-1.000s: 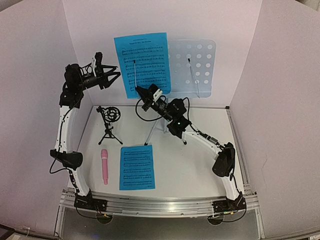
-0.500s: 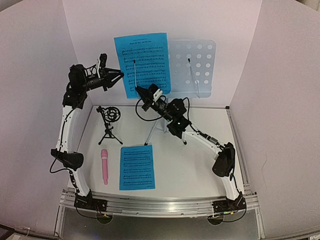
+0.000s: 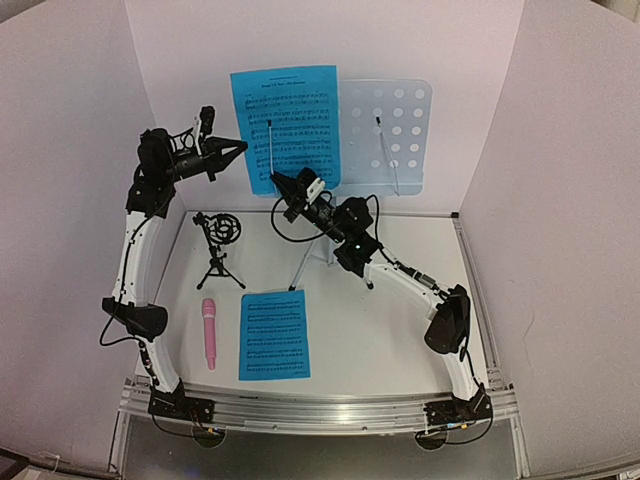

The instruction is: Set up the instrument practice props

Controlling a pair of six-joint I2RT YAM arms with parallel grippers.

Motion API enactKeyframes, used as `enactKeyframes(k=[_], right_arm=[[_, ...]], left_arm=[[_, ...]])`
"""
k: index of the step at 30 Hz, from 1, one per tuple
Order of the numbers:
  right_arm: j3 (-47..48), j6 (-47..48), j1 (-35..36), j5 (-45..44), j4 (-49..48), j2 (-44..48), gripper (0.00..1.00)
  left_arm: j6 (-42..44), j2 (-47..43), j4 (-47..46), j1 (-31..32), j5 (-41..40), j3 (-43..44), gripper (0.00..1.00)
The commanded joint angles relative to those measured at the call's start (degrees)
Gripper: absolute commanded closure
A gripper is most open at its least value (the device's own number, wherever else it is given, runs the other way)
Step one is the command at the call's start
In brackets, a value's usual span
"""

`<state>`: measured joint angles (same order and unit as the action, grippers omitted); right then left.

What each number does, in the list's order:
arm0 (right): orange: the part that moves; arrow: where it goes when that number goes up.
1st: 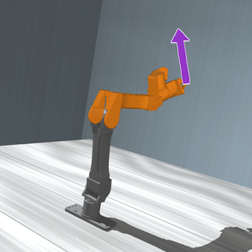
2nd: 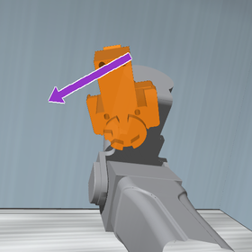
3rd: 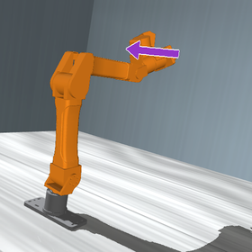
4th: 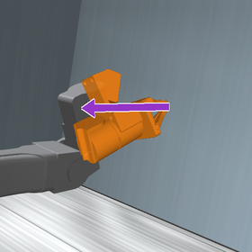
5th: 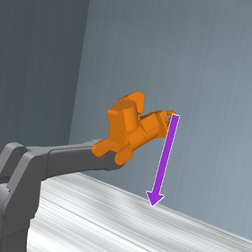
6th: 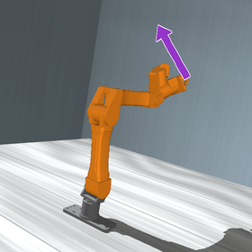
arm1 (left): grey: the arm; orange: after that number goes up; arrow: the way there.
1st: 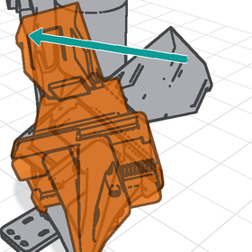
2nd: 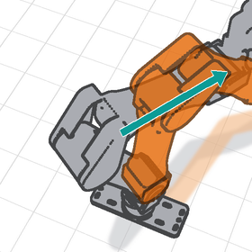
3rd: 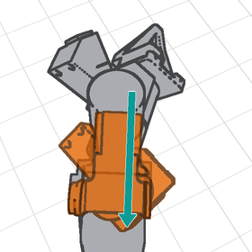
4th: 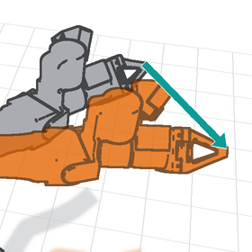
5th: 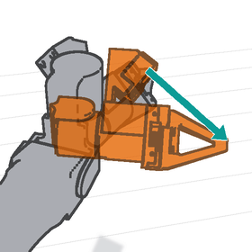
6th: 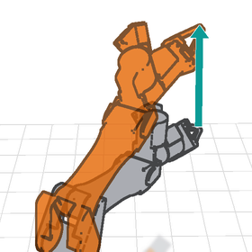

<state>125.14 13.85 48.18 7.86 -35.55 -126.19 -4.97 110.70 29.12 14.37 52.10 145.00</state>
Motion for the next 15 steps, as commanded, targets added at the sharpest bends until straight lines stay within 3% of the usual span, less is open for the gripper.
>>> enactKeyframes(k=[1, 15], right_arm=[[3.6, 1.7, 0.1, 0.3, -5.2, 0.8, 1.00], [3.4, 1.7, 0.1, 0.3, -5.2, 1.0, 1.00]], left_arm=[[-0.5, 0.5, -3.8, 0.3, -2.3, 1.5, 1.00], [1.1, 1.9, -4.5, 0.4, -4.2, 3.6, 1.00]])
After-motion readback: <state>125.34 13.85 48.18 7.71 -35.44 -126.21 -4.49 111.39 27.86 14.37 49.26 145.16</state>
